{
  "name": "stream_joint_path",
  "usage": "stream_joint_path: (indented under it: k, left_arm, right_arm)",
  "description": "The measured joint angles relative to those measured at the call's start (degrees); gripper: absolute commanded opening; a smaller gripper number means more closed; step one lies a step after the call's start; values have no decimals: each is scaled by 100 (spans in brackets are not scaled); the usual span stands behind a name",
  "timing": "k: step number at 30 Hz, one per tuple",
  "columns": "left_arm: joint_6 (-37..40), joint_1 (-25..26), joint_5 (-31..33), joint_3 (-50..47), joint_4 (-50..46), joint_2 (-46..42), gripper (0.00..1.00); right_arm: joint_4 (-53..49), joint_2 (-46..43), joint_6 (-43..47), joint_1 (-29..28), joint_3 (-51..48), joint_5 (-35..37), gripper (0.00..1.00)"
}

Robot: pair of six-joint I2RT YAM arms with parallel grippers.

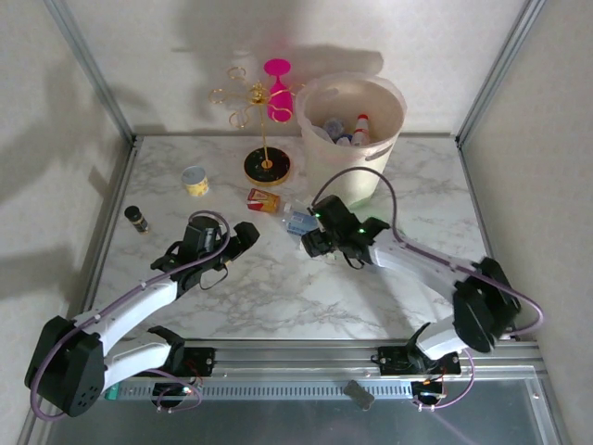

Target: Put the plastic bottles in the bin

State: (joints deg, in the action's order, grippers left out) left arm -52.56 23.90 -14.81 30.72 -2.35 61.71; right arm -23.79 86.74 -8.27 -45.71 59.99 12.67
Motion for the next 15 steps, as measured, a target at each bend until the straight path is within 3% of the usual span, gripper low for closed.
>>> stream_joint_path:
  k: [7,15]
  left_arm:
    - [175,-2,-2,107,-39,-179,99]
    - [328,-13,-7,164,-44,-199,99]
  right_arm:
    - [-122,1366,435,63,800,96,88]
    - [-326,1609,577,223,909,81,88]
